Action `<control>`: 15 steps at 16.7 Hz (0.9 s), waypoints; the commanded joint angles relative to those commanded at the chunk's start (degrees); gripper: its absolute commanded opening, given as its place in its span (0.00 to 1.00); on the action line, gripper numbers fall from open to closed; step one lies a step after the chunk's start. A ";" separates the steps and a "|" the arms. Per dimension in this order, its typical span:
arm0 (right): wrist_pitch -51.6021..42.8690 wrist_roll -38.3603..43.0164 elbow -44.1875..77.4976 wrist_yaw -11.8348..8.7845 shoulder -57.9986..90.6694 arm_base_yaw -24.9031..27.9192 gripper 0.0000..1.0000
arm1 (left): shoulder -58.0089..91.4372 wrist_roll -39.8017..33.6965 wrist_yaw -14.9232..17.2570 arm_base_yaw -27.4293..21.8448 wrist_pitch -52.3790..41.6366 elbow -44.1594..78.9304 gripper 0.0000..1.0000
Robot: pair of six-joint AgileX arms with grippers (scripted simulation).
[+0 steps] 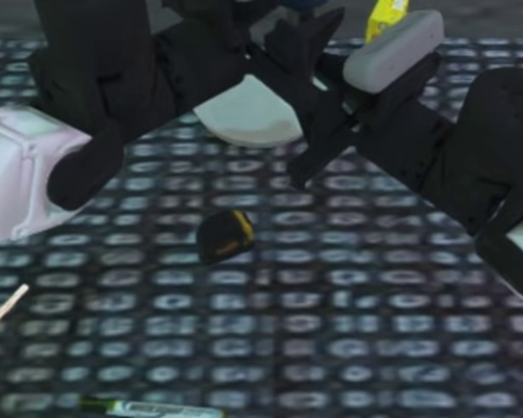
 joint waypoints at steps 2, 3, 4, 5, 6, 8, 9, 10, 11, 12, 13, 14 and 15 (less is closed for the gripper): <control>0.00 0.00 0.00 0.00 0.00 0.00 0.00 | 0.00 0.00 0.00 0.00 0.00 0.00 0.25; 0.00 0.00 0.00 0.00 0.00 0.00 0.00 | 0.00 0.00 0.00 0.00 0.00 0.00 0.17; 0.00 0.00 0.00 0.00 0.00 0.00 0.00 | 0.00 0.00 0.00 0.00 0.00 0.00 0.10; 0.00 0.00 0.00 0.00 0.00 0.00 0.00 | 0.00 0.00 0.00 0.00 0.00 0.00 0.02; 0.00 0.00 0.00 0.00 0.00 0.00 0.00 | 0.00 0.00 0.00 0.00 0.00 0.00 0.00; 0.00 0.00 0.00 0.00 0.00 0.00 0.00 | 0.00 0.00 0.00 0.00 0.00 0.00 0.00; 0.00 0.00 0.00 0.00 0.00 0.00 0.00 | 0.00 0.00 0.00 0.00 0.00 0.00 0.00; 0.00 0.00 0.00 0.00 0.00 0.00 0.00 | 0.00 0.00 0.00 0.00 0.00 0.00 0.00; 0.00 0.00 0.00 0.00 0.00 0.00 0.00 | 0.00 0.00 0.00 0.00 0.00 0.00 0.00; 0.00 0.00 0.00 0.00 0.00 0.00 0.00 | 0.00 0.00 0.00 0.00 0.00 0.00 0.00; 0.00 0.00 0.00 0.00 0.00 0.00 0.00 | 0.00 0.00 0.00 0.00 0.00 0.00 0.00; 0.00 0.00 0.00 0.00 0.00 0.00 0.00 | 0.00 0.00 0.00 0.00 0.00 0.00 0.00; 0.00 0.00 0.00 0.00 0.00 0.00 0.08 | 0.00 0.00 0.00 0.00 0.00 0.00 0.00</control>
